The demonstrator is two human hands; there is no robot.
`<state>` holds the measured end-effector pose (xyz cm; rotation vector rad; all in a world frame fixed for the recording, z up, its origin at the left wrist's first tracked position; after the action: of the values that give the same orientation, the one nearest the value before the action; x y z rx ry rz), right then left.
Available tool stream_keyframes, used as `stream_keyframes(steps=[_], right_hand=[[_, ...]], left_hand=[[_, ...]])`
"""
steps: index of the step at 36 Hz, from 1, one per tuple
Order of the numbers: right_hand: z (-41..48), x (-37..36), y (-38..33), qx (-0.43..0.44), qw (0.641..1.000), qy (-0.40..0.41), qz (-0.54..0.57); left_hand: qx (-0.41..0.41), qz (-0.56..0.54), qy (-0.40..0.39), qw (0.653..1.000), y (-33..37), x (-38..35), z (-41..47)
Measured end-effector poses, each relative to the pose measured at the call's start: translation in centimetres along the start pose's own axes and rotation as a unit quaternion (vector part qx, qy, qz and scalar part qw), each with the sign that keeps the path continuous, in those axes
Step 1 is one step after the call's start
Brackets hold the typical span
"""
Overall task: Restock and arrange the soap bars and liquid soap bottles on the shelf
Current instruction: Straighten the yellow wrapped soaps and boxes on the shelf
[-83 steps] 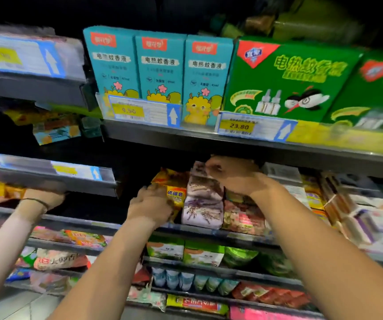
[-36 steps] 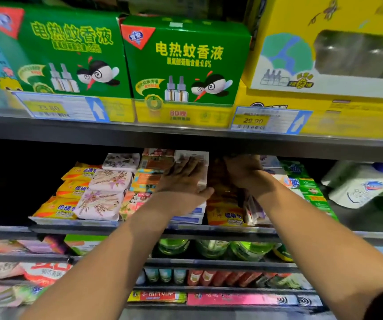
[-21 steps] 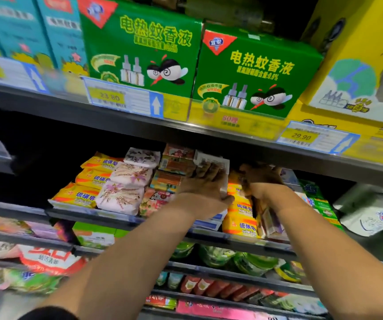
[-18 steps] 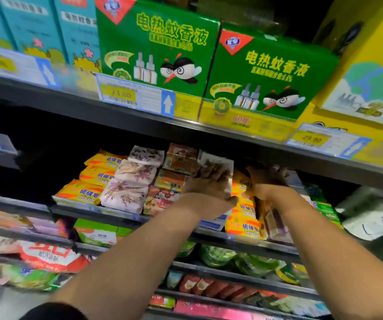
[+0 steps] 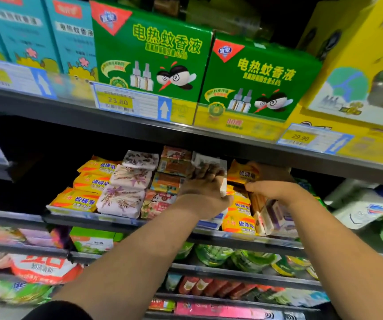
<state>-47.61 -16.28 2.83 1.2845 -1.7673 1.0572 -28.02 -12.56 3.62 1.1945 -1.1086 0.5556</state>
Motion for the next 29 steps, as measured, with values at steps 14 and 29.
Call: stream_keyframes(steps=[14,29], right_hand=[[-11.7,-0.3,1.2,0.216,0.920,0.220,0.243],[-15.4,-4.8,-2.3,0.274,0.785,-0.045,0.554]], left_hand=[[-0.070,-0.174,-0.053,0.981,1.3,3.0,-1.6],[-0.188,-0.431,0.144,0.870,3.3,4.3,-10.4]])
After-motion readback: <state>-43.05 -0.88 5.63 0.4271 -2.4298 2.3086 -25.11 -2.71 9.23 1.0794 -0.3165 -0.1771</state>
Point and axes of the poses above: each hand's wrist, its own z-axis towards the middle knuckle, its own x-axis out of the back of the hand, y = z × x, the point moved 7 cm from there along z, towards the middle knuckle, and after that the axes turned 13 degrees about -z, right-handed, at the moved point
